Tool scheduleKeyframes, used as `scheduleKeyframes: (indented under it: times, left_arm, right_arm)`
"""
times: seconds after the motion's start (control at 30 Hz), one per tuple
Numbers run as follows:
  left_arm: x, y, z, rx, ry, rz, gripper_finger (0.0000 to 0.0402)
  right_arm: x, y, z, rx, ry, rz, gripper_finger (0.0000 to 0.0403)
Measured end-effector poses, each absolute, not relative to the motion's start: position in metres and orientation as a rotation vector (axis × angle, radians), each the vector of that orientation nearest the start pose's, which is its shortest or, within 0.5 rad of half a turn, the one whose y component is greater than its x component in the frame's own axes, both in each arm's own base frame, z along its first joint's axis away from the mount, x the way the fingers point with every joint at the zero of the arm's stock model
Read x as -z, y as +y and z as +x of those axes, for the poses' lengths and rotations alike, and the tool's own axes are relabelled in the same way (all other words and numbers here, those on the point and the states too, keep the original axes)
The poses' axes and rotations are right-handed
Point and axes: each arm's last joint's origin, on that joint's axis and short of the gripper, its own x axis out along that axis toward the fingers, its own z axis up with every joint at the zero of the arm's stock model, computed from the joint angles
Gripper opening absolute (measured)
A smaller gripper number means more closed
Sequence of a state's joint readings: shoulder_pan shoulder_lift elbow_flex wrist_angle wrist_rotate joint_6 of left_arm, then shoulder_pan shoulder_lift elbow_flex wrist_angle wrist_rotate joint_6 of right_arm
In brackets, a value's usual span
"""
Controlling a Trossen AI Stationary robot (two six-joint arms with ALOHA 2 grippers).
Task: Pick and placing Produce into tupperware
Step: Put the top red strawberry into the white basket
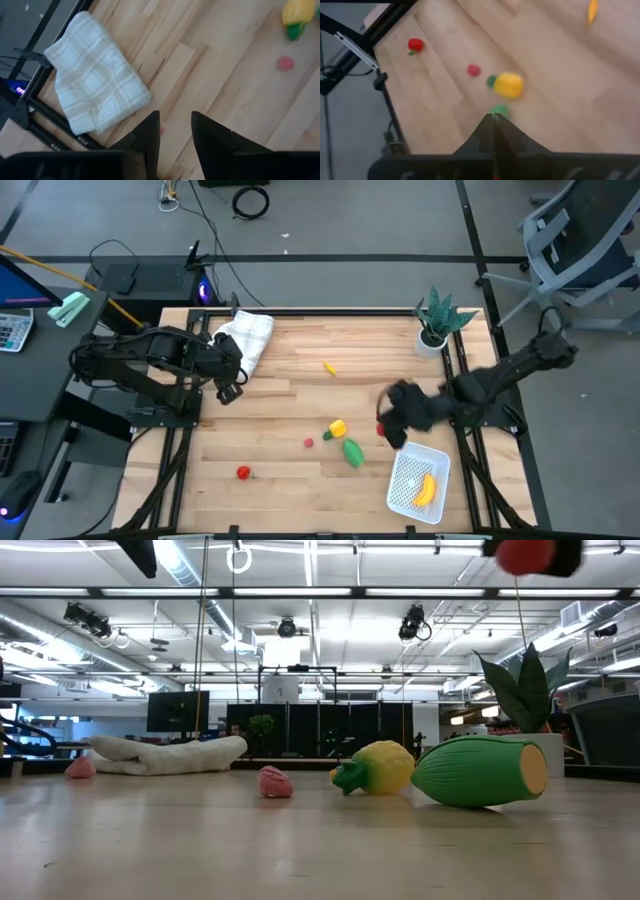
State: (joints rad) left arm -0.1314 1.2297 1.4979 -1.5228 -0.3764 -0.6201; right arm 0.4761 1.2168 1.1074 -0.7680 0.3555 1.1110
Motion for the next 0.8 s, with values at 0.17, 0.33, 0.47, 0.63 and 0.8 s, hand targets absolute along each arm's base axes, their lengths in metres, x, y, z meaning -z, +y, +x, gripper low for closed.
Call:
scheduleKeyframes:
  times: [0.17,0.33,0.47,0.63,0.8]
  left_arm:
    - [-0.386,-0.014,0.185,-0.561,1.059,-0.235,0.0111]
    - [-0.386,-0.014,0.185,-0.558,1.055,-0.234,0.0111]
    - [-0.386,-0.014,0.185,-0.536,1.065,-0.198,0.0106]
    - [-0.386,-0.014,0.185,-0.513,1.075,-0.161,0.0105]
    - [-0.387,-0.014,0.185,-0.512,1.074,-0.160,0.0103]
  right_arm:
    - [-0.281,0.137,0.207,0.470,0.856,0.795,0.0000]
    - [-0.244,0.166,0.208,0.622,0.977,0.837,0.0000]
    - [-0.224,0.182,0.214,0.650,1.037,0.874,0.0000]
    - [-0.209,0.194,0.216,0.665,1.097,0.857,0.0000]
    - [-0.200,0.196,0.214,0.696,1.159,0.851,0.0000]
